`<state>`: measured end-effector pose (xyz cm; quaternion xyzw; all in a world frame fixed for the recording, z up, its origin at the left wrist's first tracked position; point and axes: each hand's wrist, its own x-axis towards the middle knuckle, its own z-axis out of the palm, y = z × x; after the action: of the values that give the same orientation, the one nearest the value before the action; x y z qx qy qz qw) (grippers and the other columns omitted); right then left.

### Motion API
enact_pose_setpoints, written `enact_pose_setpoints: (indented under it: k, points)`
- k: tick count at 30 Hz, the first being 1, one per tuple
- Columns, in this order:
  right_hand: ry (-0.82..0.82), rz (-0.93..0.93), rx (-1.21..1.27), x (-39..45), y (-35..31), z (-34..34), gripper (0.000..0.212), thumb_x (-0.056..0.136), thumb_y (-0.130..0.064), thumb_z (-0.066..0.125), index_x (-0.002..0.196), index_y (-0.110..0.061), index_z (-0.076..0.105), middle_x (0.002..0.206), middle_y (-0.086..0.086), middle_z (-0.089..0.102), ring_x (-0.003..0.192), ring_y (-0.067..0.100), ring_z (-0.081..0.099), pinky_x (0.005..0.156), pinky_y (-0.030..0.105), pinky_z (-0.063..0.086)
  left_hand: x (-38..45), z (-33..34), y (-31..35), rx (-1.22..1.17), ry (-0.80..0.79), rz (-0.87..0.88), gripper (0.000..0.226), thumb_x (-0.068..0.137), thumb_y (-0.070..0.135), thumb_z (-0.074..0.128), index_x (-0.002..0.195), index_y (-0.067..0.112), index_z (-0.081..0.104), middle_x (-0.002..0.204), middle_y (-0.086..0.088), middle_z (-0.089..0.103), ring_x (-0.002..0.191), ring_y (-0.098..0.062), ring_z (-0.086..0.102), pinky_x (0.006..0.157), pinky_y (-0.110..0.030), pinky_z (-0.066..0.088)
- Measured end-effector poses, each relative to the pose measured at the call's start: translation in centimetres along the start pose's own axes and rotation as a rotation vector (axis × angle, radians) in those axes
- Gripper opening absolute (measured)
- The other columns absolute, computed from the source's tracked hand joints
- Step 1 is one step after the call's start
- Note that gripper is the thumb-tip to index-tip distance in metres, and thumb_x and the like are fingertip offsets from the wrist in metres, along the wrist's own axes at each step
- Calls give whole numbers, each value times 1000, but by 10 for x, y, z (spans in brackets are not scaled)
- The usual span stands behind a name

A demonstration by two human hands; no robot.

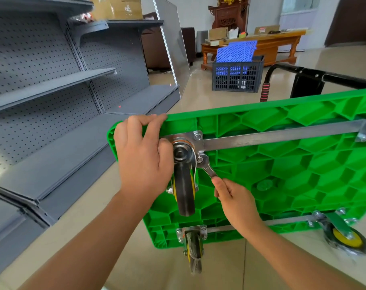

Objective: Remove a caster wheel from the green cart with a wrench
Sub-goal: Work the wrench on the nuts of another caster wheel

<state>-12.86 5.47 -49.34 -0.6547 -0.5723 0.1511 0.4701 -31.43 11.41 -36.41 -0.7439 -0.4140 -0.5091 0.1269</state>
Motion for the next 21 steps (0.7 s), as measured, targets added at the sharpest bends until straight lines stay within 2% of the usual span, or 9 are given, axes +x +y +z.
enact_pose_setpoints:
  k: [3, 6, 10, 14, 16, 21]
  points:
    - [-105, 59, 100, -4, -9, -14, 54, 95, -60, 39, 69, -15, 56, 47, -5, 36, 41, 9, 31, 43, 19, 26, 0, -5, 2, -2, -24, 5, 47, 91, 18, 38, 126, 9, 68, 111, -11, 57, 100, -26, 42, 93, -46, 38]
    - [-131, 27, 49, -12, -17, -27, 55, 95, -59, 40, 68, -14, 57, 43, -7, 36, 40, 7, 31, 43, 19, 28, 1, -10, 3, 10, -55, 1, 49, 91, 20, 36, 128, 9, 67, 112, -12, 57, 100, -29, 45, 93, -47, 39]
    - [-150, -71, -208, 0, -26, -55, 62, 92, -67, 33, 70, -15, 60, 47, -8, 43, 41, 7, 38, 43, 19, 30, 4, -17, 1, 35, -135, 11, 52, 92, 25, 34, 131, 9, 66, 114, -10, 57, 103, -32, 48, 96, -46, 39]
    - [-141, -127, -551, 22, -44, -86, 57, 96, -66, 32, 63, -22, 46, 53, -3, 49, 47, 14, 49, 45, 30, 33, 8, -23, 1, 46, -188, 28, 53, 93, 27, 33, 132, 11, 65, 115, -9, 57, 105, -33, 49, 97, -44, 38]
    - [-147, -166, -703, 31, -53, -96, 57, 97, -67, 31, 64, -22, 44, 56, -2, 49, 53, 18, 51, 48, 29, 36, 8, -24, 2, 46, -190, 27, 54, 93, 27, 33, 133, 11, 65, 115, -9, 57, 105, -32, 49, 97, -44, 38]
    - [-136, -266, -904, 44, -67, -109, 52, 98, -67, 31, 73, -24, 47, 65, -5, 52, 64, 21, 57, 56, 30, 40, 8, -22, 1, 51, -187, 21, 55, 93, 27, 32, 133, 11, 64, 115, -9, 56, 103, -32, 48, 97, -43, 37]
